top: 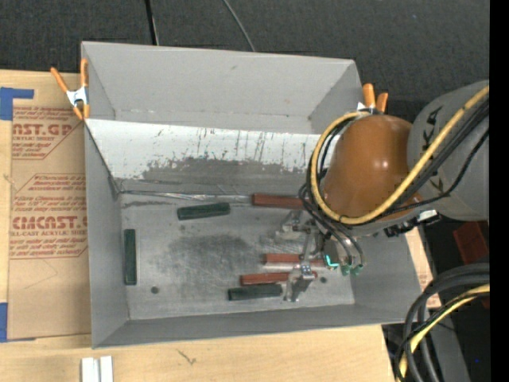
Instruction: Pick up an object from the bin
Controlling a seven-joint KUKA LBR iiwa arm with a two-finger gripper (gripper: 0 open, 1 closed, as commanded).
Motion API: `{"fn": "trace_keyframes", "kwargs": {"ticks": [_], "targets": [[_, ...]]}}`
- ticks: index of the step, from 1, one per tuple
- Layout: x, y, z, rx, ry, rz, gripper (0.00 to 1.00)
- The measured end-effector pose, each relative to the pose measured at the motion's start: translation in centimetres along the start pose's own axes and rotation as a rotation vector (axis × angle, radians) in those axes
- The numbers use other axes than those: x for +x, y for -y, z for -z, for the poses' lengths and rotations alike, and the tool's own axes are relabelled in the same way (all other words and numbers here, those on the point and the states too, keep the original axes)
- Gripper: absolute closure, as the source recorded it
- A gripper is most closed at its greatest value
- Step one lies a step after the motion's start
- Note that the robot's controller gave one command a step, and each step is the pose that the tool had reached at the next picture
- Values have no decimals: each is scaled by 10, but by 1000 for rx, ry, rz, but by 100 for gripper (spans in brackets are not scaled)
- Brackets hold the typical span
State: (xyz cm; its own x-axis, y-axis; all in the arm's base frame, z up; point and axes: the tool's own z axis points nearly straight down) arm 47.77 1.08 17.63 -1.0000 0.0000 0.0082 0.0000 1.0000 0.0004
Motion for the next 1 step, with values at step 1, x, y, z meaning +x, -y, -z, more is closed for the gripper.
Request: {"fn": "trace_keyframes", "kwargs": {"ticks": [1], "targets": [[-2, 0, 4, 0, 8, 0, 0]]}}
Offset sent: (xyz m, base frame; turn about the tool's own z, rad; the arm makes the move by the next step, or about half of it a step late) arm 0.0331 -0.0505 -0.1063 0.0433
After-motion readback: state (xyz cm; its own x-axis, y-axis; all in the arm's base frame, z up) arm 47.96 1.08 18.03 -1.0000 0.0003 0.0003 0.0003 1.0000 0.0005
